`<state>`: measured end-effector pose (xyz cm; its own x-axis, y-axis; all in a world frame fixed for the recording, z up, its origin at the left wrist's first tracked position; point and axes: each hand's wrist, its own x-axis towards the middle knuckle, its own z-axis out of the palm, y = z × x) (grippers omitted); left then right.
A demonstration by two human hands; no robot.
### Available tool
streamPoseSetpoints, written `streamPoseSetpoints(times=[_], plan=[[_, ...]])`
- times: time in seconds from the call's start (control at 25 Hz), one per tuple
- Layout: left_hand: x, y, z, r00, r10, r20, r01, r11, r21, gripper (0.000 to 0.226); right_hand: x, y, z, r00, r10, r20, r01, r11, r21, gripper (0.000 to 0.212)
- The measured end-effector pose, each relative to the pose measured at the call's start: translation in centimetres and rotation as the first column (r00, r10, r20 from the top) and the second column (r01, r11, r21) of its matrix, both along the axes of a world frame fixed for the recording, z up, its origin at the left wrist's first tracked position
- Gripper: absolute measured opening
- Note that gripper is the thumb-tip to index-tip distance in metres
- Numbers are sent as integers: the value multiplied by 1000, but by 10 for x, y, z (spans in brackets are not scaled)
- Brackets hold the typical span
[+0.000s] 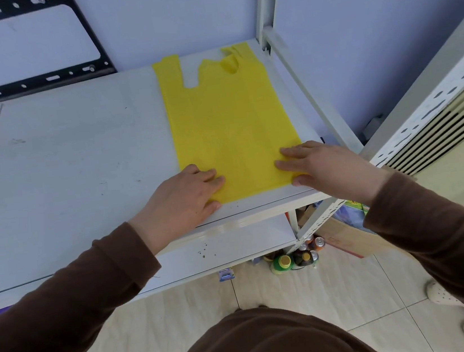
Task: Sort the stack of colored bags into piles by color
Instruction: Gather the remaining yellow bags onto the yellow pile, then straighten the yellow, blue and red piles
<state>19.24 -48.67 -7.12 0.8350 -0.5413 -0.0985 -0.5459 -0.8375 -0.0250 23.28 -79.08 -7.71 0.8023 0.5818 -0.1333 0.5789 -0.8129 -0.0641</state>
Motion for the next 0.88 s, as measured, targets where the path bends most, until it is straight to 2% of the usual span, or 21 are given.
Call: streamPoseSetpoints(times=[0.36,0.64,0.76,0.88], plan=[[3,8,-1,999,42,18,-43,999,28,54,0,1,5,1000,-20,18,20,1000,1,51],[1,14,-5,998,55,-13,-56,996,-67,57,0,12,16,999,-48,10,48,997,-56,51],[-1,35,9,995,87,-47,-95,978,-185,64,2,49,40,995,-21,97,14,998,67,49],[-9,95,27,984,171,41,-158,962,-225,64,-2,116,61,991,43,125,-65,982,175,42]])
